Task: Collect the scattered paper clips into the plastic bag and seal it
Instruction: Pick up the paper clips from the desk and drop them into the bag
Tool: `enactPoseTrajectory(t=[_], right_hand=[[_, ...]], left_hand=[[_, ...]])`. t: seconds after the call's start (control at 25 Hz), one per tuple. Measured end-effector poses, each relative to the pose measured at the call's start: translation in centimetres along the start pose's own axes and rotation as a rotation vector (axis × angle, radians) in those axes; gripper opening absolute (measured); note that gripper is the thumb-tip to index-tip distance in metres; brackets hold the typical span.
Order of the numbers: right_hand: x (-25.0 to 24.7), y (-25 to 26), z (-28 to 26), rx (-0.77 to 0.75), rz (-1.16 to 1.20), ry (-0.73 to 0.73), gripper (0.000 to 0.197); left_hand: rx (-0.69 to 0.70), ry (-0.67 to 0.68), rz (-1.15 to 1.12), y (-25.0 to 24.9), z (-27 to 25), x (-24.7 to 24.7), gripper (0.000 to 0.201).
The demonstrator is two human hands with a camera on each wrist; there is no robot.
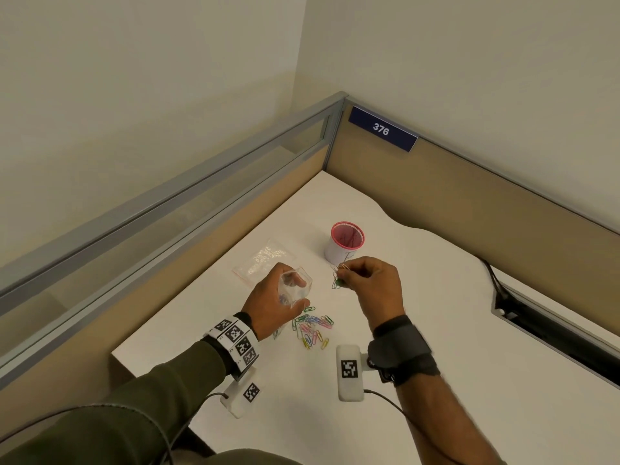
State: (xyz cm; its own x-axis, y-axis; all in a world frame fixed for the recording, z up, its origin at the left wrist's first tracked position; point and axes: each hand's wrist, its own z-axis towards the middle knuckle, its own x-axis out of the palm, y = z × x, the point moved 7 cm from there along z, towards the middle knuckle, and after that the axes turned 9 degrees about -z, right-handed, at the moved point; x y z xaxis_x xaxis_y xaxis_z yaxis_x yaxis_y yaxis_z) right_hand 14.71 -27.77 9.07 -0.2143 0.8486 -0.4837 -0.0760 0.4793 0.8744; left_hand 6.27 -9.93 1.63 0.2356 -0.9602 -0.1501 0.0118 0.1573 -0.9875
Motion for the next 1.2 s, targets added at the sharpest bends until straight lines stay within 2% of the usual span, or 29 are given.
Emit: enactPoseTrajectory(t=[0.16, 0.32, 0.48, 0.56, 0.68, 0.76, 0.8, 0.84, 0.92, 1.04, 1.2], right_hand=[[2.0, 3.7, -0.8, -0.121, -0.128, -0.032, 0.005], [4.1, 4.5, -1.9, -0.214, -0.39, -0.016, 0.005], [4.8, 4.8, -2.3, -0.248, -0.532, 0.024, 0.009], [4.3, 5.5, -2.4, -0.27, -0.538, 0.013, 0.01], [2.7, 6.2, -2.4, -0.31, -0.412, -0.073, 0.012], [1.6, 4.2, -1.2, -0.259, -0.328, -0.122, 0.014], [1.6, 2.2, -0.2, -0.212, -0.358, -0.114, 0.015], [2.0, -0.2, 0.8, -0.157, -0.455, -0.072, 0.017], [3.8, -5.6, 2.1, -0.033, -0.702, 0.103, 0.024], [6.1, -11.3, 2.0, 0.106, -0.864, 0.29, 0.033], [8.4, -13.0, 0.7, 0.059, -0.972, 0.344, 0.027]], left_hand=[[0.004, 0.062, 0.055, -0.7, 1.1, 1.2, 0.042], [0.005, 0.089, 0.078, -1.2, 2.0, 1.7, 0.046], [-0.008, 0.08, 0.099, -1.2, 2.4, 2.2, 0.046], [0.008, 0.081, 0.087, -1.1, 2.4, 2.1, 0.046], [0.034, 0.099, 0.041, -1.4, 2.1, 1.6, 0.04], [0.036, 0.078, 0.013, -1.6, 1.9, 0.7, 0.038], [0.039, 0.057, 0.001, -1.7, 1.8, 0.1, 0.038], [0.04, 0.039, -0.015, -1.7, 1.7, -0.5, 0.039], [0.035, 0.013, -0.04, -1.7, 1.5, -1.7, 0.04], [0.02, -0.016, -0.031, -1.6, 1.6, -3.5, 0.04], [-0.007, -0.062, -0.029, -0.8, 2.0, -5.3, 0.039]])
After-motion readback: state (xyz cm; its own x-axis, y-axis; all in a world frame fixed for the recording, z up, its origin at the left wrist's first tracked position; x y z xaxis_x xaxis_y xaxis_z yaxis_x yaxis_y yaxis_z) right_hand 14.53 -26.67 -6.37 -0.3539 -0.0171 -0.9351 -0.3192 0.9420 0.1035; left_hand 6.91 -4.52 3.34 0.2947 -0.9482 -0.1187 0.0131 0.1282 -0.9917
